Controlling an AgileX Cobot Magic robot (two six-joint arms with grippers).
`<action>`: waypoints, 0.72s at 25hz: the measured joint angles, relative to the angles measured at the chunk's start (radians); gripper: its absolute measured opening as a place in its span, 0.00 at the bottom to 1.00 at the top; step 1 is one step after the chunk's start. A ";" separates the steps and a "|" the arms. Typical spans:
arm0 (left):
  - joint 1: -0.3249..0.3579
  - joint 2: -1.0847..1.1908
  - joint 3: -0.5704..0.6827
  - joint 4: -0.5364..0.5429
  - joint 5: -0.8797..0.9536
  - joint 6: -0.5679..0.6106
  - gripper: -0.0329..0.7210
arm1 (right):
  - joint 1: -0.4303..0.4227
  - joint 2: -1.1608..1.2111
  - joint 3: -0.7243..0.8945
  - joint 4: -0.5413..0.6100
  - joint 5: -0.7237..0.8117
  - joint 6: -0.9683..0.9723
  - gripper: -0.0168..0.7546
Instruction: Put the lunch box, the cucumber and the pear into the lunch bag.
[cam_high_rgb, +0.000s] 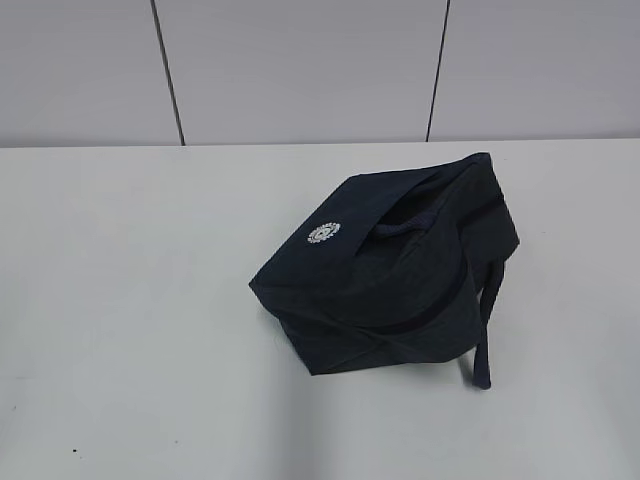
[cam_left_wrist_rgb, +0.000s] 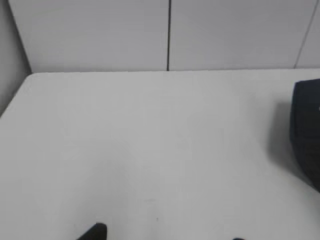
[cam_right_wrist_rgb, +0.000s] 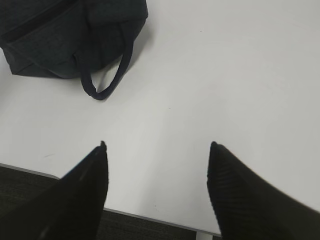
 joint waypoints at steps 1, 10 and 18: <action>0.023 -0.011 0.000 0.000 0.000 0.000 0.63 | 0.000 0.000 0.000 0.000 0.000 0.000 0.65; 0.101 -0.024 0.000 -0.001 0.003 0.000 0.59 | -0.052 0.000 0.001 0.000 0.000 0.000 0.65; 0.101 -0.024 0.000 -0.001 0.003 0.000 0.53 | -0.053 0.000 0.001 0.000 -0.002 0.000 0.65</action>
